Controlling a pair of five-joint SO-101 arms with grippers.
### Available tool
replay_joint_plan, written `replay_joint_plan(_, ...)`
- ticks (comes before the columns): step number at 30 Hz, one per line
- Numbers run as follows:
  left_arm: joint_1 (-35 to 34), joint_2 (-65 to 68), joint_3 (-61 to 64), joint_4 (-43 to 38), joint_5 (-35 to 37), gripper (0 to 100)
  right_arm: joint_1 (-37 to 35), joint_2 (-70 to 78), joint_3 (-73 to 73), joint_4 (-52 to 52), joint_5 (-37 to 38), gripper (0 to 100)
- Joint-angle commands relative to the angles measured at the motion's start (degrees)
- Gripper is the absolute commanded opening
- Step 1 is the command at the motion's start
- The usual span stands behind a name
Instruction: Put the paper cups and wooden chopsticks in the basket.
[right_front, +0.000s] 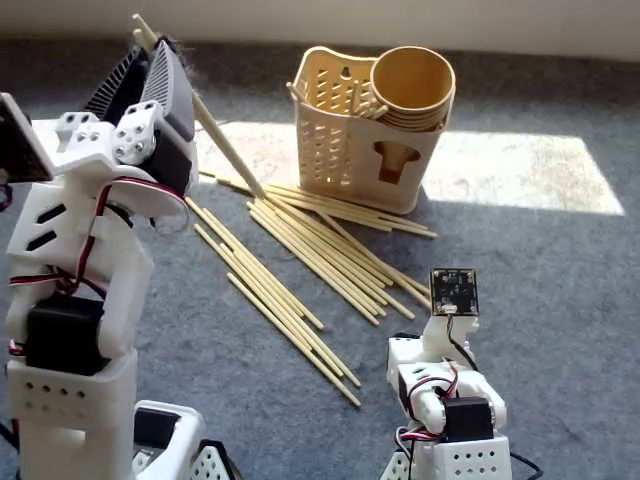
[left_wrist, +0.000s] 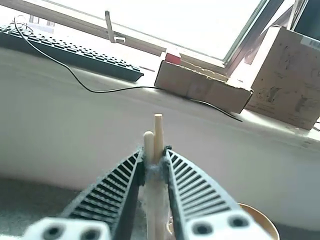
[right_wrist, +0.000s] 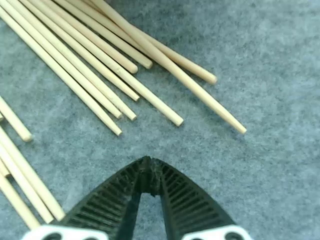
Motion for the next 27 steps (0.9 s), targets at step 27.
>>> replay_joint_plan(27,2.59,16.66,-2.77,-32.26,0.44,1,0.48,-0.22,8.57,0.57,-0.18,0.5)
